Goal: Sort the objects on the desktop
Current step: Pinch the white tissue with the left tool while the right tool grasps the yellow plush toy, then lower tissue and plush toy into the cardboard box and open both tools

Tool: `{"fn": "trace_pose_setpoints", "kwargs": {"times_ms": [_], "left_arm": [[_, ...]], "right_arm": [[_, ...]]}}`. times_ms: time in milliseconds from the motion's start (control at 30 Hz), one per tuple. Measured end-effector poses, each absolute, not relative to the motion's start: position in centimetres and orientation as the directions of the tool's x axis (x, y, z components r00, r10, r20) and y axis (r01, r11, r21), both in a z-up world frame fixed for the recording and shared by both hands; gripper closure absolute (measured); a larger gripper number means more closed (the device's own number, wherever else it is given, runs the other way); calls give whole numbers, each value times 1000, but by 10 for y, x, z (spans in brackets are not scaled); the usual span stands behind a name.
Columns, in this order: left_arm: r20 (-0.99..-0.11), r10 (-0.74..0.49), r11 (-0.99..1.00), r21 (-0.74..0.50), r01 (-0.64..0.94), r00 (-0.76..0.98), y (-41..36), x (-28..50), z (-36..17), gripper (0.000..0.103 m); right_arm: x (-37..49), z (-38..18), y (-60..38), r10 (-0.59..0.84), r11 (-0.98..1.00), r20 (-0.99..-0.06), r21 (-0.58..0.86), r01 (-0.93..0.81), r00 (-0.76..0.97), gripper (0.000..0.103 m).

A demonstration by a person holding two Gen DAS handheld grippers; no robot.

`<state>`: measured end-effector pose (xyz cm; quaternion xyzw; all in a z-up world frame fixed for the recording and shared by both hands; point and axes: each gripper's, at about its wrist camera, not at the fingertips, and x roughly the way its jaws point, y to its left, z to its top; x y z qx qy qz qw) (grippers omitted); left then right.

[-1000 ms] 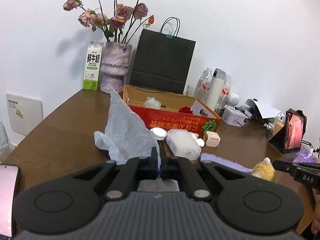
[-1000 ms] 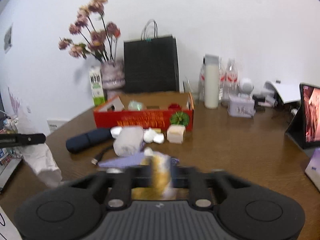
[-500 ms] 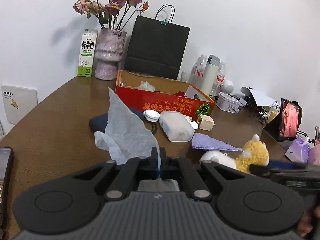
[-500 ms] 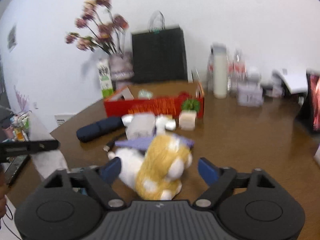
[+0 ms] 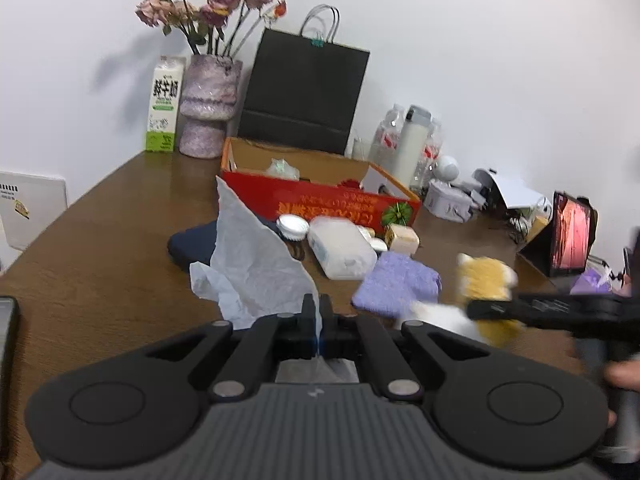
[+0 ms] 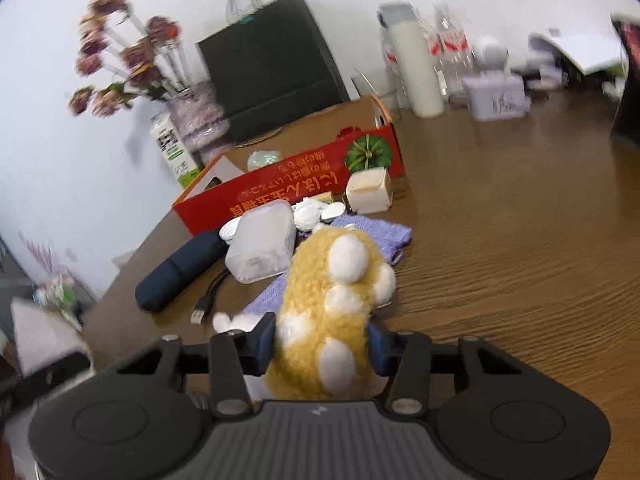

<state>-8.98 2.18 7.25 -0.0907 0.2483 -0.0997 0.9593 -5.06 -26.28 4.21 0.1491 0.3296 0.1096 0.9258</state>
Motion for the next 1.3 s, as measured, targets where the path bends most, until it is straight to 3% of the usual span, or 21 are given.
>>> {"fn": "trace_pose_setpoints", "kwargs": {"times_ms": [67, 167, 433, 600, 733, 833, 967, 1033, 1133, 1200, 1300], "left_arm": [[-448, -239, 960, -239, 142, 862, 27, -89, 78, 101], [-426, -247, 957, -251, 148, 870, 29, -87, 86, 101], [-343, -234, 966, -190, 177, 910, 27, -57, 126, 101], [-323, -262, 963, -149, 224, 910, 25, 3, 162, 101], [-384, -298, 954, -156, 257, 874, 23, 93, 190, 101], [-457, -263, 964, -104, 243, 850, 16, 164, 188, 101], [-624, -209, 978, -120, 172, 753, 12, 264, 139, 101], [-665, -170, 985, -89, 149, 728, 8, 294, 110, 101], [-709, -85, 992, 5, 126, 700, -1, 328, 74, 101], [-766, -74, 993, 0, 115, 638, -3, 344, 53, 101], [-818, -4, 988, 84, 126, 576, -11, 353, 35, 100]], "right_arm": [[-67, 55, -277, 333, 924, -574, 355, -140, 748, 58], [-91, 76, -291, 257, 960, -581, 248, -133, 772, 58], [-94, 127, -302, 314, 941, -463, 270, -205, 829, 57], [-36, 157, -287, 281, 957, -415, 189, -220, 865, 57], [56, 183, -278, 266, 963, -400, 155, -221, 877, 57], [144, 185, -267, 265, 964, -455, 149, -221, 850, 57], [256, 149, -248, 223, 973, -618, 101, -205, 754, 57], [299, 120, -238, 207, 975, -710, 93, -202, 673, 57], [328, 83, -226, 110, 981, -797, -9, -193, 594, 57], [339, 68, -220, 45, 979, -821, -78, -191, 569, 54], [349, 67, -225, 50, 983, -860, -46, -176, 507, 54]]}}
